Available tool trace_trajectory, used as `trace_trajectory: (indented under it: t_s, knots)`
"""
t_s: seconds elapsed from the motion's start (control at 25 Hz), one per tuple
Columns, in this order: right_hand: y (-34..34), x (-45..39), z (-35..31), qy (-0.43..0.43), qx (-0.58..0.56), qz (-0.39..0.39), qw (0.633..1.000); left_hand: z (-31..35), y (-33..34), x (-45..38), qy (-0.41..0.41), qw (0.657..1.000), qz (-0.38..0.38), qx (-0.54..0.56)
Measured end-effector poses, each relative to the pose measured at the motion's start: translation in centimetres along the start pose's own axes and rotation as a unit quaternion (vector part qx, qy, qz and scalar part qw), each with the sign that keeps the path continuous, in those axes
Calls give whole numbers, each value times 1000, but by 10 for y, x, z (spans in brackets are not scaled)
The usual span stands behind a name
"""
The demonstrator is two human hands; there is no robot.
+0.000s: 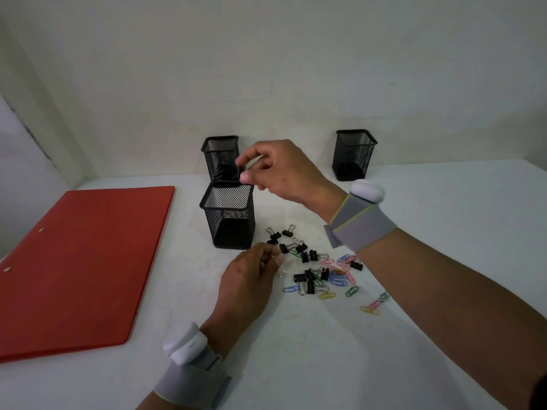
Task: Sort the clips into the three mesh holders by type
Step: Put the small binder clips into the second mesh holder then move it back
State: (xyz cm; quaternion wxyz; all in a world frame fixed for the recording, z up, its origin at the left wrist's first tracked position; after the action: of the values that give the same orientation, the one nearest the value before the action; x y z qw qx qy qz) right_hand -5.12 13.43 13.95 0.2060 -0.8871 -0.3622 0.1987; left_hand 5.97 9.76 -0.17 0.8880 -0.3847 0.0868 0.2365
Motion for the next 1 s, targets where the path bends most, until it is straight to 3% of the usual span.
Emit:
trace_trajectory:
  t_s: [0.16, 0.32, 0.48, 0.6, 0.72, 0.88, 1.0]
  knots:
    - [7, -1, 0, -2, -14, -4, 1000, 8, -11, 3, 7, 998, 52, 19]
    - [-17, 17, 35, 25, 49, 33, 998, 40, -49, 7, 98, 976, 191, -34]
    - [-16, 47, 90, 98, 168, -70, 978, 58, -96, -11, 134, 946, 280, -97]
    - [-6, 67, 116, 126, 230, -122, 957, 40, -112, -36, 78, 954, 260, -129]
    - [1, 75, 120, 113, 251, -84, 958, 23, -107, -41, 33, 963, 229, -137]
    - [8, 74, 112, 102, 263, -43, 958, 41, -98, -13, 120, 937, 293, -151]
    - [-7, 61, 88, 71, 235, 22, 969, 45, -70, 5, 128, 953, 259, -95]
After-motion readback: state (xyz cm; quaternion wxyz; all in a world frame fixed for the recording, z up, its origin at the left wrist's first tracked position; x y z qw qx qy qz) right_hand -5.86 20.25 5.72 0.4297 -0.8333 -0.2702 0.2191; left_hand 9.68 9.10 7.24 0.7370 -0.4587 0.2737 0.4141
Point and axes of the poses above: each hand's wrist, its own x-axis away from the middle knuckle, its own y-axis out of the palm, z = x × y, the point moved 7 cm from there along -x, towards the middle knuckle, and after that the axes turned 6 degrees about y, right-handed, at the moved point
